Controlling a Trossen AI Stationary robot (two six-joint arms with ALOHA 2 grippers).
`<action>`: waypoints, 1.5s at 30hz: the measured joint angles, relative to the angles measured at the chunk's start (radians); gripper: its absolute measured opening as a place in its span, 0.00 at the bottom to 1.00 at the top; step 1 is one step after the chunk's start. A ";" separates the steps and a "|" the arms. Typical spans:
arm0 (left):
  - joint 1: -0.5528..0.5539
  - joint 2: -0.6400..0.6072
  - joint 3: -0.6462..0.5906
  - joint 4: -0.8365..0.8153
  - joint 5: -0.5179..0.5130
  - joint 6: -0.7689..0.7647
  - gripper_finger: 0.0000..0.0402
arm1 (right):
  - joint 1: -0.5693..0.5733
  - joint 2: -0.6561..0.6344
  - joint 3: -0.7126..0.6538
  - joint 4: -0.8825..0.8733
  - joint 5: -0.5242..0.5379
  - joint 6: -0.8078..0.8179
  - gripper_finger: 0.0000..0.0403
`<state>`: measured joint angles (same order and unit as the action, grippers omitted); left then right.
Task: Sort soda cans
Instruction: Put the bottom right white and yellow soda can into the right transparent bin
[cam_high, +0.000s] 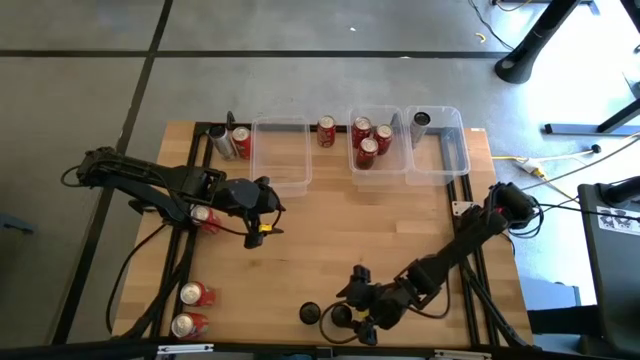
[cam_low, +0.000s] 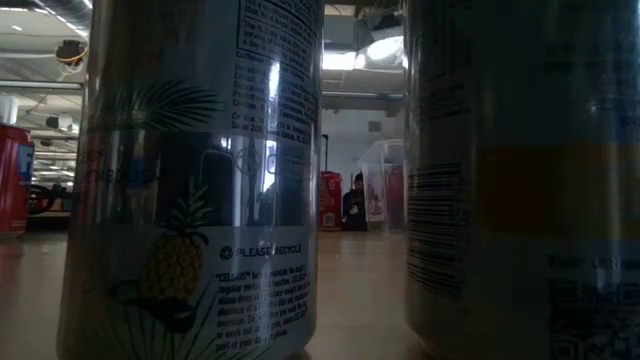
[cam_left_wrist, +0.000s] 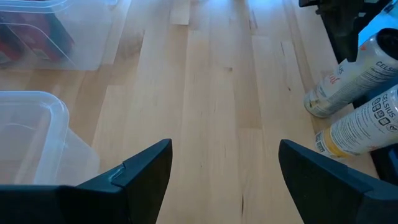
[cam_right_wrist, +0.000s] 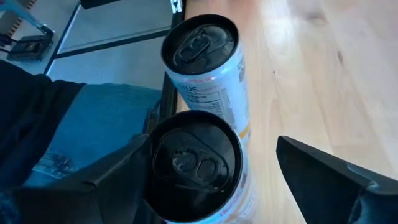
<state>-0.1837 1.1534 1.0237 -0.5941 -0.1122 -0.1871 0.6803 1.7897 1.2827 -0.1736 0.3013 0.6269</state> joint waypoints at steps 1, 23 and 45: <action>0.000 0.000 0.000 0.000 0.000 0.000 0.70 | -0.002 0.000 0.000 0.002 -0.003 -0.002 0.85; 0.000 0.000 0.000 0.000 0.000 0.011 0.70 | 0.026 -0.051 0.005 -0.059 0.048 0.022 0.85; 0.000 0.000 0.000 0.004 0.000 0.000 0.70 | 0.018 0.045 0.005 -0.044 0.083 -0.059 0.85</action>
<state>-0.1837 1.1534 1.0237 -0.5903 -0.1123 -0.1871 0.6982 1.8350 1.2873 -0.2179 0.3840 0.5682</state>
